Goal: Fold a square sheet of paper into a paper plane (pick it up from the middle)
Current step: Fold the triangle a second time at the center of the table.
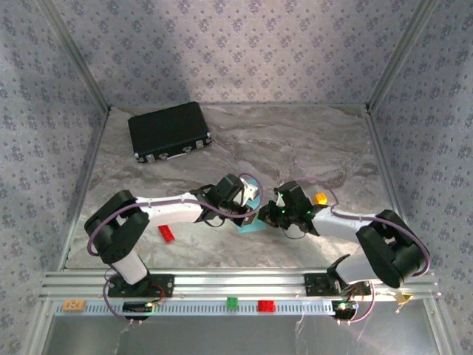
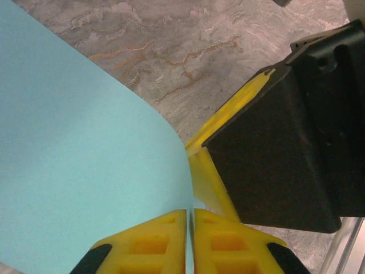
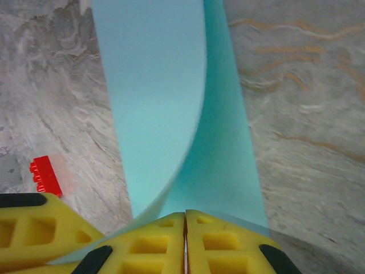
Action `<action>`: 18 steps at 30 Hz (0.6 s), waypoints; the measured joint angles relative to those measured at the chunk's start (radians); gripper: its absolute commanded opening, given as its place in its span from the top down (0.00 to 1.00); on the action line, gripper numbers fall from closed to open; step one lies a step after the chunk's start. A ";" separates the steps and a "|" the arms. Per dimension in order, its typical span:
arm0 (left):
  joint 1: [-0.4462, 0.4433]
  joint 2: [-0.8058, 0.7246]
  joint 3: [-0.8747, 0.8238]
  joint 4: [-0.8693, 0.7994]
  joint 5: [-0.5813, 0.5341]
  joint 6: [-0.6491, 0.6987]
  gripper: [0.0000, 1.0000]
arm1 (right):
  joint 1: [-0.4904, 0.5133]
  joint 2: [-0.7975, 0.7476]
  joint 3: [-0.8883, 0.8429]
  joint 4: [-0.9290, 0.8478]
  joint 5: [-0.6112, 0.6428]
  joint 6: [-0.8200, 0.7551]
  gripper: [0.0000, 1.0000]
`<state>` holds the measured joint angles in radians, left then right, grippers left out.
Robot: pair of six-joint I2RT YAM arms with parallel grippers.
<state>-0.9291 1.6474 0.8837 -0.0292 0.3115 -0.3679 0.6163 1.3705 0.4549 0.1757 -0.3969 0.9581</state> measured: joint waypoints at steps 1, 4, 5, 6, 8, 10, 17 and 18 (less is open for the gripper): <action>0.000 0.000 0.000 0.000 0.004 0.000 0.86 | 0.000 0.000 0.001 0.009 -0.001 0.003 0.90; 0.006 0.000 0.000 0.000 0.014 0.000 0.86 | 0.000 0.000 0.001 0.023 -0.005 0.006 0.90; 0.008 0.000 0.000 0.000 0.017 0.000 0.86 | 0.000 0.000 0.001 0.024 -0.006 0.006 0.90; 0.010 0.001 0.000 0.000 0.019 0.000 0.86 | 0.000 0.000 0.001 0.026 -0.008 0.007 0.90; 0.014 0.004 0.000 0.000 0.023 0.000 0.92 | 0.000 0.002 0.001 0.032 -0.011 0.007 0.90; 0.019 0.007 0.000 0.000 0.030 0.003 0.97 | 0.000 0.005 0.001 0.039 -0.011 0.013 0.90; 0.031 0.008 0.000 0.000 0.043 0.002 1.00 | 0.000 0.007 0.002 0.029 -0.007 0.014 0.91; 0.033 0.008 0.000 0.000 0.044 0.002 1.00 | 0.000 0.007 0.003 0.021 -0.002 0.014 0.91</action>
<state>-0.8963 1.6550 0.8837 -0.0292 0.3557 -0.3656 0.6159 1.3777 0.4580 0.1967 -0.3985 0.9718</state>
